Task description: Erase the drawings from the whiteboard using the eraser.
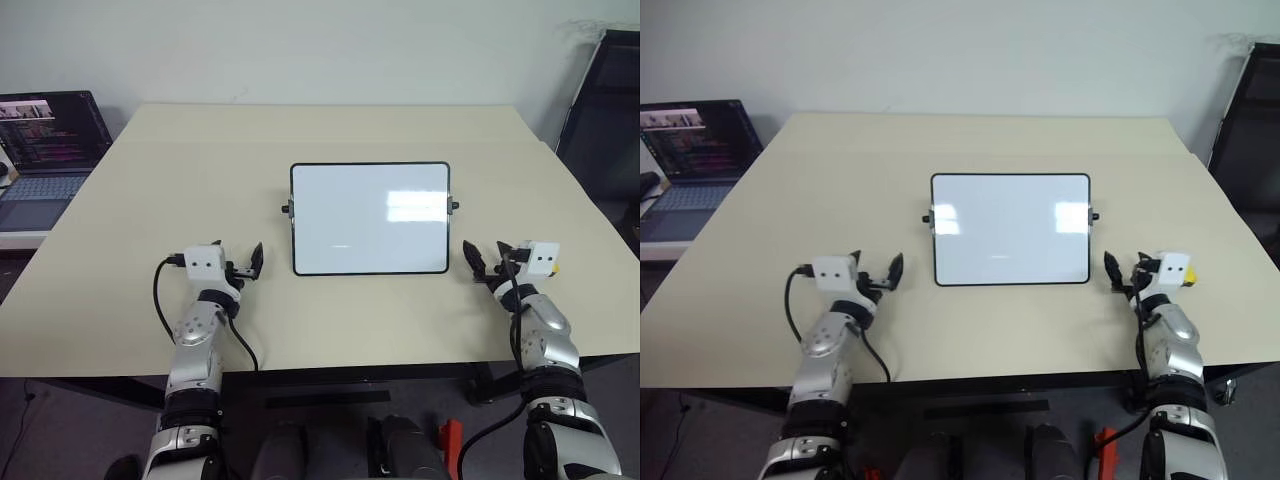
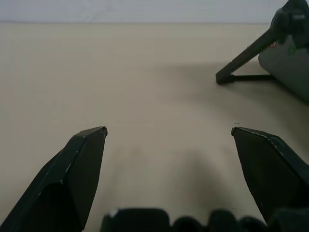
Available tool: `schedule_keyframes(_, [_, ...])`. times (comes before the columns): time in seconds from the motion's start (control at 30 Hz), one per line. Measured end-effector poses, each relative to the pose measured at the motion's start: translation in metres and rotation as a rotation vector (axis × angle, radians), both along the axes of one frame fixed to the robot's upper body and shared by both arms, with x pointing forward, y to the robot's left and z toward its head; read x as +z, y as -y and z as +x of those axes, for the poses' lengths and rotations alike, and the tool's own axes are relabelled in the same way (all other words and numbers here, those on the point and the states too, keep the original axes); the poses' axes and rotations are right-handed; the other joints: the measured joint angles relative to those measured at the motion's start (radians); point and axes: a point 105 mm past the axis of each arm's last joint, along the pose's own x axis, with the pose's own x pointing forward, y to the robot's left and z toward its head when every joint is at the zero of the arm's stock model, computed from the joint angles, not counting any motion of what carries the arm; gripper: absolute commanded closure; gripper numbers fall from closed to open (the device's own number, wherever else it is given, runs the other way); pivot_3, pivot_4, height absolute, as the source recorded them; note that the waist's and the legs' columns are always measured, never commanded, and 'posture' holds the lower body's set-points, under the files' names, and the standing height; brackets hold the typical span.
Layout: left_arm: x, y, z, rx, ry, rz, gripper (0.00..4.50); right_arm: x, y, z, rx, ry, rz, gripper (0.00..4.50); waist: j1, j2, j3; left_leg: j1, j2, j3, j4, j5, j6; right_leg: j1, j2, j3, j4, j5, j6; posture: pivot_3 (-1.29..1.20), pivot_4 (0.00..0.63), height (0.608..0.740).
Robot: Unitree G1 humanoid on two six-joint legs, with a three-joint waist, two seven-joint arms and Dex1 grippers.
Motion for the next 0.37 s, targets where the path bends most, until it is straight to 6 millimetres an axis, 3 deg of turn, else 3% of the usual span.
schedule_keyframes(0.23, [0.018, -0.009, 0.01, 0.016, 0.056, 0.049, 0.0, 0.003, 0.004, 0.001, -0.069, 0.021, -0.023, 0.02, 0.0, 0.0, 0.0, 0.0, 0.0, 0.0, 0.0, 0.0, 0.0, 0.0, 0.0, 0.0, 0.0, 0.0, 0.0, 0.0, 0.15, 0.74])
schedule_keyframes(0.37, [0.017, -0.009, 0.009, 0.0, 0.063, 0.063, 0.0, 0.006, 0.009, 0.002, -0.079, 0.03, -0.045, 0.02, -0.001, 0.0, 0.0, 0.0, 0.0, 0.0, 0.0, 0.0, 0.0, 0.0, 0.0, 0.0, 0.0, 0.0, 0.0, 0.0, 0.15, 0.74])
